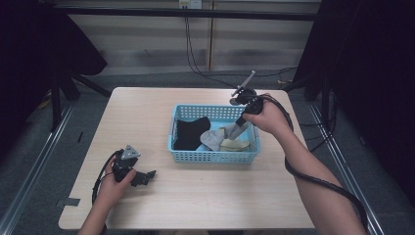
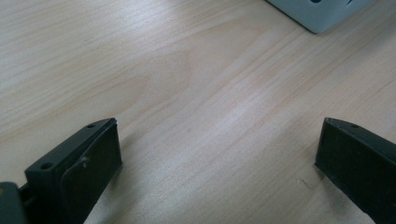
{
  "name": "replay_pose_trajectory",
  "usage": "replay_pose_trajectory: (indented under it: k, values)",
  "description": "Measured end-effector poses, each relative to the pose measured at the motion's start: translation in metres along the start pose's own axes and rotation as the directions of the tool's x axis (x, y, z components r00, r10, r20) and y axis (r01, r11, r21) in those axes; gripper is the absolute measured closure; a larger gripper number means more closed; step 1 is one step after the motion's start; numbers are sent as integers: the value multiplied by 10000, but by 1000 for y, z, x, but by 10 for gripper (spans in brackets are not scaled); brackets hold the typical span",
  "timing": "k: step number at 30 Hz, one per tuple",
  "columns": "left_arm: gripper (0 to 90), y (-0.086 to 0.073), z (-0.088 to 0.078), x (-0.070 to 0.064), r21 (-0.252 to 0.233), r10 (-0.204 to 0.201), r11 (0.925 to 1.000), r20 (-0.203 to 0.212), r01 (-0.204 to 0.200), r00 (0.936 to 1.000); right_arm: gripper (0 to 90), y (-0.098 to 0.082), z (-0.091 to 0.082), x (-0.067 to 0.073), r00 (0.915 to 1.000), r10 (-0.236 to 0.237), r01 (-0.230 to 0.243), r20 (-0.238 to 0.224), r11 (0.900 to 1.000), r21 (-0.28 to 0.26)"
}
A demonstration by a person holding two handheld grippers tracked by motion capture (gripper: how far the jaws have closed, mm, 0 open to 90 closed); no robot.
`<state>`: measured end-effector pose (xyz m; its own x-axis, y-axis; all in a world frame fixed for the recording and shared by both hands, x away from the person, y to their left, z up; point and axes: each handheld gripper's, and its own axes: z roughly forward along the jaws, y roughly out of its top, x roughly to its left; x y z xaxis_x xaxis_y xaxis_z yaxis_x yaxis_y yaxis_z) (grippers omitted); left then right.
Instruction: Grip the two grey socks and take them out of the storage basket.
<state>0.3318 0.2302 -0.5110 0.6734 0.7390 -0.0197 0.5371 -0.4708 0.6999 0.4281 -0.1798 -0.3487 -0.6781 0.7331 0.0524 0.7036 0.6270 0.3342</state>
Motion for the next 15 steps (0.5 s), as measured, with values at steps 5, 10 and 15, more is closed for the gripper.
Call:
replay_pose_trajectory:
  k: [5, 10, 15]
  values:
    - [0, 0, 0, 0, 4, -15, 10000, 19, 15, 10000, 900, 3, -15, -2, 10000, 30, -30, 27, 9999, -159]
    - [0, 0, 0, 0, 8, -13, 10000, 21, 13, 10000, 900, 2, -25, -5, 9998, 123, -120, 133, 9997, -225]
    - [0, 0, 0, 0, 8, -14, 10000, 23, 14, 10000, 900, -1, -35, -11, 9998, 216, -214, 46, 9995, -232]
